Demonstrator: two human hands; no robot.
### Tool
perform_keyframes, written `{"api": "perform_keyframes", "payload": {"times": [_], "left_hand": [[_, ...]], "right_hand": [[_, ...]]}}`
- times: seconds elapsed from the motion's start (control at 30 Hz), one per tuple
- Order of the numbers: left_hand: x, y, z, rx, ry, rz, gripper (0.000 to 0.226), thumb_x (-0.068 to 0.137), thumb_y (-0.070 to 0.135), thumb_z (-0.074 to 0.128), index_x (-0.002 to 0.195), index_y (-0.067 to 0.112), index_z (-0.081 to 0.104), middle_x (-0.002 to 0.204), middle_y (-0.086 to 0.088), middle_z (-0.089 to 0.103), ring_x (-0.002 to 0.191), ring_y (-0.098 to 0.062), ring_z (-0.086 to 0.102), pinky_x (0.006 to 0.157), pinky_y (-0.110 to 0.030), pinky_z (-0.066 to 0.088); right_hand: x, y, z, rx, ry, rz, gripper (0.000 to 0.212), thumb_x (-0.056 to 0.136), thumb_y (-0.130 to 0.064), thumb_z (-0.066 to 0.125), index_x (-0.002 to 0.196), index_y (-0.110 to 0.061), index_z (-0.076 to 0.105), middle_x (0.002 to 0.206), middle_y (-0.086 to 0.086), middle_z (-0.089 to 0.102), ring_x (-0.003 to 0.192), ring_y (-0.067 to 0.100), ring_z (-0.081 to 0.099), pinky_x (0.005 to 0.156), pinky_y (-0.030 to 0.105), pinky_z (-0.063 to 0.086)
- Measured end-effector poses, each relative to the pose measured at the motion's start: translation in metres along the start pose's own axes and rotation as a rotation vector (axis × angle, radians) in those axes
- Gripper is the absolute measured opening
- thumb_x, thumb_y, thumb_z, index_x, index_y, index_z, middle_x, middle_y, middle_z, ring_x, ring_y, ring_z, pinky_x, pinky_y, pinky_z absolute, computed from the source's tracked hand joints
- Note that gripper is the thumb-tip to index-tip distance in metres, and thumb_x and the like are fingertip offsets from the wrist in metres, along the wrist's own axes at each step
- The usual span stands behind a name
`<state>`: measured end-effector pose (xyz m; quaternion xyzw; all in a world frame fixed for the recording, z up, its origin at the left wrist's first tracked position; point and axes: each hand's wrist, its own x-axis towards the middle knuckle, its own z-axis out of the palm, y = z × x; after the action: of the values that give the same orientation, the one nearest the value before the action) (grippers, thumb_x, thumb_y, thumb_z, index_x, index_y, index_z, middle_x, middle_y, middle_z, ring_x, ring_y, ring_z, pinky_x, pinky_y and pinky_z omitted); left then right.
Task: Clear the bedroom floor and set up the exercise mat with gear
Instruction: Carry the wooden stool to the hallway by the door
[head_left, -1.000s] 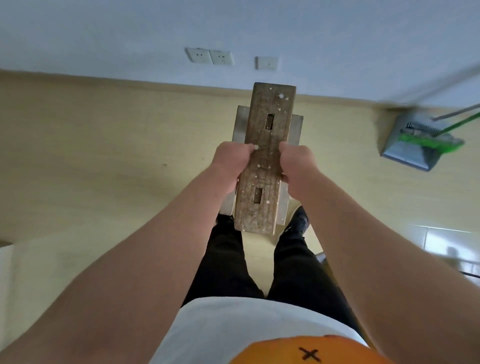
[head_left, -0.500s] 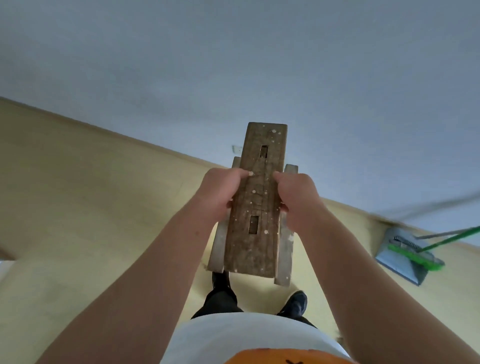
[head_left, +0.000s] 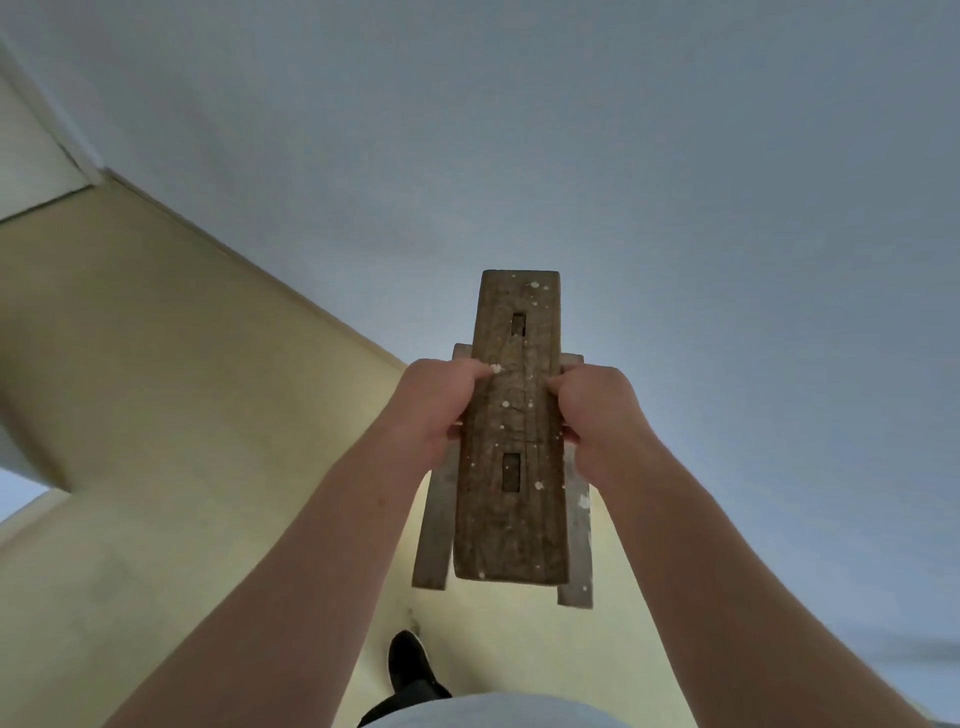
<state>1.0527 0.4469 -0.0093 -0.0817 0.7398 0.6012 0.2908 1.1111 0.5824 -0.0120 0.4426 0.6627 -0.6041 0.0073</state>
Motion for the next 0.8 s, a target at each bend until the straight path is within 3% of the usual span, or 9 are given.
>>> {"api": "perform_keyframes", "payload": {"times": [0.17, 0.27, 0.37, 0.5, 0.57, 0.67, 0.8], "left_hand": [[0.028, 0.019, -0.059, -0.018, 0.043, 0.025, 0.014, 0.094, 0.025, 0.068, 0.099, 0.012, 0.067, 0.101, -0.006, 0.072, 0.092, -0.022, 0.068, 0.065, -0.032, 0.053], [0.044, 0.03, -0.096, -0.03, 0.059, 0.03, 0.025, 0.095, 0.025, 0.068, 0.114, 0.01, 0.065, 0.108, -0.009, 0.071, 0.099, -0.025, 0.068, 0.074, -0.037, 0.058], [0.058, 0.039, -0.137, -0.051, 0.091, 0.042, 0.033, 0.095, 0.025, 0.068, 0.122, 0.008, 0.062, 0.114, -0.01, 0.069, 0.104, -0.028, 0.067, 0.089, -0.044, 0.059], [0.075, 0.047, -0.185, -0.122, 0.145, 0.049, 0.024, 0.096, 0.022, 0.067, 0.115, 0.008, 0.062, 0.109, -0.01, 0.07, 0.097, -0.023, 0.068, 0.07, -0.034, 0.056], [0.085, 0.05, -0.208, -0.154, 0.181, 0.045, 0.022, 0.097, 0.023, 0.067, 0.113, 0.009, 0.062, 0.107, -0.009, 0.071, 0.097, -0.022, 0.068, 0.07, -0.033, 0.055], [0.105, 0.053, -0.243, -0.202, 0.234, 0.033, 0.014, 0.097, 0.021, 0.066, 0.107, 0.012, 0.063, 0.1, -0.006, 0.071, 0.088, -0.018, 0.069, 0.059, -0.026, 0.05], [0.137, 0.061, -0.283, -0.233, 0.309, 0.008, 0.01, 0.096, 0.02, 0.066, 0.103, 0.013, 0.063, 0.097, -0.006, 0.072, 0.087, -0.018, 0.069, 0.059, -0.027, 0.052]], "right_hand": [[0.004, -0.039, 0.065, -0.062, -0.009, -0.087, 0.028, 0.105, -0.008, 0.043, 0.102, -0.006, 0.071, 0.108, 0.014, 0.07, 0.1, 0.029, 0.068, 0.091, 0.048, 0.059], [0.006, -0.059, 0.102, -0.014, -0.018, -0.089, 0.03, 0.103, -0.006, 0.046, 0.09, -0.01, 0.073, 0.098, 0.011, 0.071, 0.088, 0.023, 0.069, 0.067, 0.034, 0.059], [0.006, -0.079, 0.143, -0.031, -0.064, -0.104, 0.031, 0.102, -0.004, 0.045, 0.09, -0.008, 0.073, 0.098, 0.012, 0.072, 0.09, 0.025, 0.069, 0.072, 0.037, 0.059], [0.012, -0.104, 0.195, -0.072, -0.121, -0.144, 0.031, 0.102, -0.005, 0.045, 0.091, -0.009, 0.074, 0.099, 0.013, 0.072, 0.093, 0.027, 0.069, 0.08, 0.041, 0.059], [0.019, -0.115, 0.221, -0.1, -0.155, -0.153, 0.032, 0.101, -0.005, 0.045, 0.088, -0.011, 0.074, 0.096, 0.011, 0.073, 0.087, 0.024, 0.07, 0.068, 0.036, 0.061], [0.033, -0.132, 0.263, -0.111, -0.232, -0.173, 0.033, 0.1, -0.006, 0.05, 0.079, -0.014, 0.075, 0.082, 0.006, 0.074, 0.074, 0.019, 0.07, 0.045, 0.024, 0.051], [0.054, -0.157, 0.315, -0.164, -0.312, -0.183, 0.031, 0.1, -0.009, 0.053, 0.078, -0.014, 0.075, 0.07, 0.001, 0.074, 0.066, 0.015, 0.071, 0.04, 0.02, 0.05]]}}
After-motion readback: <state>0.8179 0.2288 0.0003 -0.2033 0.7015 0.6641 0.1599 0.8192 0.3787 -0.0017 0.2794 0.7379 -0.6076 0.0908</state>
